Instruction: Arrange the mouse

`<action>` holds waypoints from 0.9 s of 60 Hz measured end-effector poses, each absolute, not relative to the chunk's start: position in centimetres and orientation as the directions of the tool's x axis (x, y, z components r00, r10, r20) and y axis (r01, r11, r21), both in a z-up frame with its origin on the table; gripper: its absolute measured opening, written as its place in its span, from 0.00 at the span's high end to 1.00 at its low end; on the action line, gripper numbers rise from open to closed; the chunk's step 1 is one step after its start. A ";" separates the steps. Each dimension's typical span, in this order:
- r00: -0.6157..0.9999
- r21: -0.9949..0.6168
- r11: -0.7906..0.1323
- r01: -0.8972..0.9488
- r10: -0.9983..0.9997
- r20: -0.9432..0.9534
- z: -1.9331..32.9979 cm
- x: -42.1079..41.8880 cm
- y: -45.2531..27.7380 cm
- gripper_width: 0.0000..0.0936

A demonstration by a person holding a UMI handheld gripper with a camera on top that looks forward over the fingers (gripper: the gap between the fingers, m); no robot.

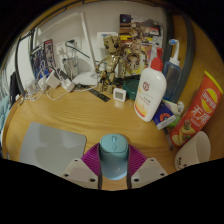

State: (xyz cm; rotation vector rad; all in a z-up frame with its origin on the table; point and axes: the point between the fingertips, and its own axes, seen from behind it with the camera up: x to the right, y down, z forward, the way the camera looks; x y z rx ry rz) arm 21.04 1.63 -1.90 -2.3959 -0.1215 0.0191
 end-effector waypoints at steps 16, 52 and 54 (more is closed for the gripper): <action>0.997 -0.741 -0.671 -0.030 -0.072 0.026 5.7 21.6 1.0 0.65; 0.998 -0.754 -0.654 0.050 0.064 0.011 6.7 0.2 -1.7 0.65; 0.999 -0.736 -0.675 0.040 0.054 0.004 5.2 0.0 -2.1 0.65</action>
